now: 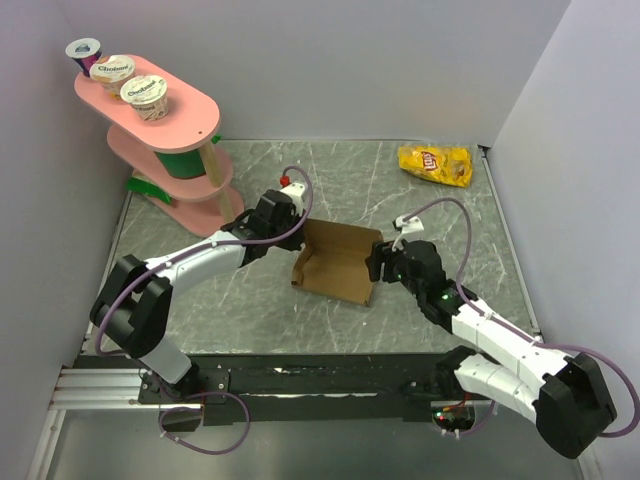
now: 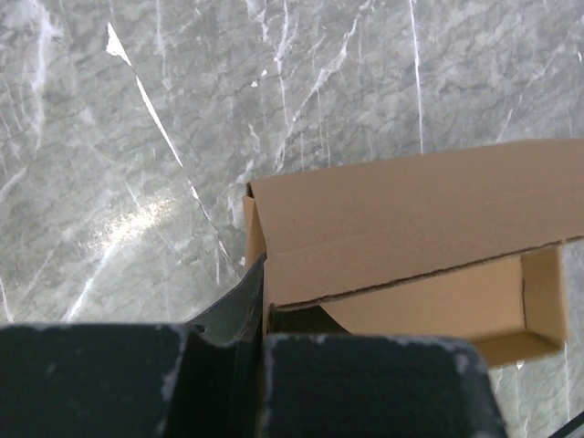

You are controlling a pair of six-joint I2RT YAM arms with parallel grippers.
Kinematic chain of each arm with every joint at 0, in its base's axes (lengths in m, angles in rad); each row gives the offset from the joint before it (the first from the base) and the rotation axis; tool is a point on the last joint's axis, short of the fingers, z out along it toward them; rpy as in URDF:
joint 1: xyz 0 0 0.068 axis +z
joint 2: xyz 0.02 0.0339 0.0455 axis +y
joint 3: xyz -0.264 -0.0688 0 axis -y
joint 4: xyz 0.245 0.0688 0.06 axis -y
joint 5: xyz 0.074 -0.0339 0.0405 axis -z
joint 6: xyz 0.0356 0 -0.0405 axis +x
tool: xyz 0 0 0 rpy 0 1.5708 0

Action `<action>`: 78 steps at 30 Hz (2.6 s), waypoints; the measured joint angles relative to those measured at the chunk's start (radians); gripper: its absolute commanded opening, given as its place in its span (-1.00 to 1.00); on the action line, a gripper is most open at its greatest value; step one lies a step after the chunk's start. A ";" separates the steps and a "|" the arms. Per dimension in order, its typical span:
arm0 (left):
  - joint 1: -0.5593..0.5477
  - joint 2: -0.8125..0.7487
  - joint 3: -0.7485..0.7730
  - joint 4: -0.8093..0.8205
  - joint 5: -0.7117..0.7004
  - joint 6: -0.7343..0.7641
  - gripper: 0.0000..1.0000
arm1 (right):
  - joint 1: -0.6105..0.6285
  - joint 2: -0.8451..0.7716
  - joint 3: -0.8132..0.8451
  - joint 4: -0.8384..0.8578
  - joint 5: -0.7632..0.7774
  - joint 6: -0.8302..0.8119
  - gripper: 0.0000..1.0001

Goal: Fold the paper box

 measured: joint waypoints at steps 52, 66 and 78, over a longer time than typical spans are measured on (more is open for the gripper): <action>0.001 0.023 0.041 -0.036 0.013 0.009 -0.98 | -0.099 0.131 0.016 0.165 -0.067 -0.198 -1.00; -0.057 -0.005 -0.029 0.049 -0.116 -0.051 -0.98 | 0.037 0.392 0.224 0.078 0.310 -0.042 -1.00; -0.070 -0.056 -0.151 0.185 -0.211 -0.101 -0.98 | 0.196 0.460 0.239 0.046 0.550 0.117 -1.00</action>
